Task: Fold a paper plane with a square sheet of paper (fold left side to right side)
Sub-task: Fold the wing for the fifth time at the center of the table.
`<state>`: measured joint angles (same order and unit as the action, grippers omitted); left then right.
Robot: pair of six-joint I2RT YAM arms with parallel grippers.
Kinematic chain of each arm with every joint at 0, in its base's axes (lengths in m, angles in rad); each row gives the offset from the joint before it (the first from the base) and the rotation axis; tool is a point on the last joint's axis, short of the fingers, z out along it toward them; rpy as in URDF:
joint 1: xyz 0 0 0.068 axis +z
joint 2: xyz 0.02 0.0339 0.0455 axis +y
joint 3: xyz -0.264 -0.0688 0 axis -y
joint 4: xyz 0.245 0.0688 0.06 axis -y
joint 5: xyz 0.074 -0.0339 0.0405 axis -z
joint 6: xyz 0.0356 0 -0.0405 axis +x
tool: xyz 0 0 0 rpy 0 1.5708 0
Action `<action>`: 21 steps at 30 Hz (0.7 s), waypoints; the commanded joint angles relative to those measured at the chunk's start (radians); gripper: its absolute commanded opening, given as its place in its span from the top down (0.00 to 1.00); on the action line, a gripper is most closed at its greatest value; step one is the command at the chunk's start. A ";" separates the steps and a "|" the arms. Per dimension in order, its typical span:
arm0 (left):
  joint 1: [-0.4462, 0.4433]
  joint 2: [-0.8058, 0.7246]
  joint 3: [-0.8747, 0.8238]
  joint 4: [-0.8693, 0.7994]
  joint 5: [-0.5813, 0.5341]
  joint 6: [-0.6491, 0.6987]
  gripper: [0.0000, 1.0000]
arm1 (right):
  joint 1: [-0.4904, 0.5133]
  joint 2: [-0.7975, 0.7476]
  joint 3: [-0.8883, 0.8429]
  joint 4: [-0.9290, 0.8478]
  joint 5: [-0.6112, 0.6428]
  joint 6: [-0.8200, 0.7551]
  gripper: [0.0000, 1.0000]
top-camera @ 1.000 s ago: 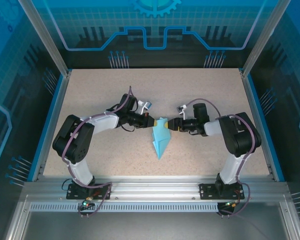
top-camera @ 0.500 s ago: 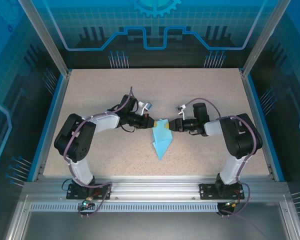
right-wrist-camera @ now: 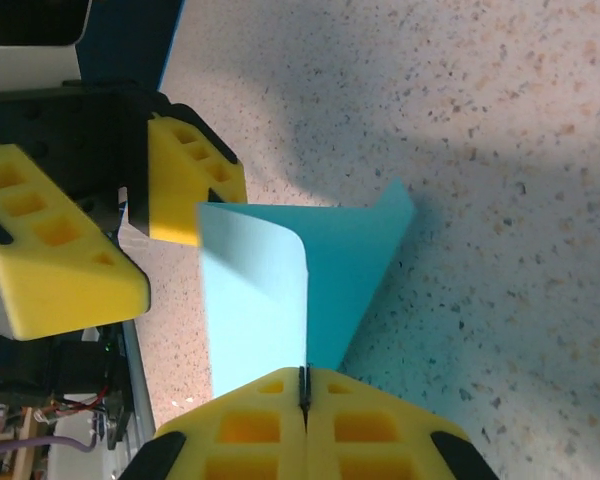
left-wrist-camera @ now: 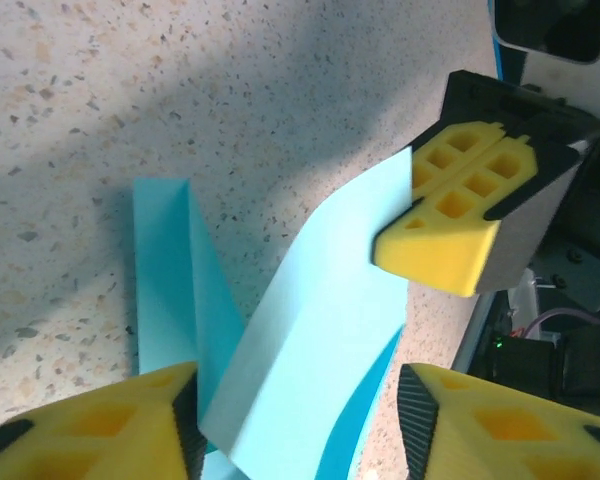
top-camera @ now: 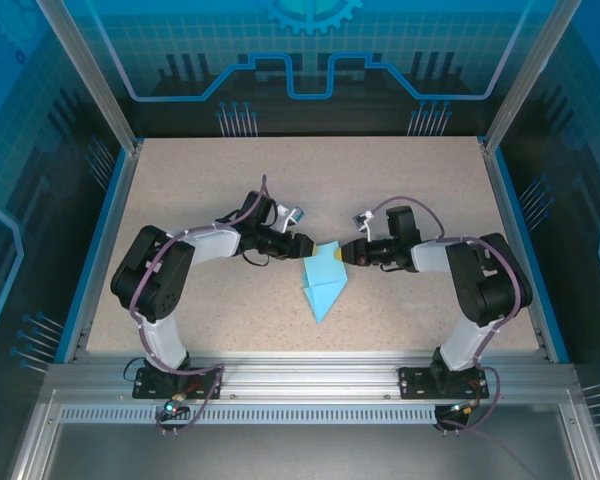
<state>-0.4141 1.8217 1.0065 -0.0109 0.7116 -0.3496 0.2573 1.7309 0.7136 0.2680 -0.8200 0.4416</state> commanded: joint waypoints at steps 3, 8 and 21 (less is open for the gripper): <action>0.003 -0.104 0.025 -0.096 -0.161 0.052 0.30 | 0.028 -0.037 0.027 -0.151 0.103 0.105 0.96; -0.054 -0.204 0.038 -0.233 -0.344 0.129 0.28 | 0.065 -0.028 0.047 -0.167 0.158 0.250 0.96; -0.333 -0.324 0.014 -0.470 -0.682 0.219 0.25 | 0.169 0.006 0.216 -0.343 0.346 0.435 0.95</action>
<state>-0.6998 1.4986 1.0203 -0.3885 0.1410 -0.1726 0.4145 1.7096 0.9016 -0.0078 -0.5282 0.8005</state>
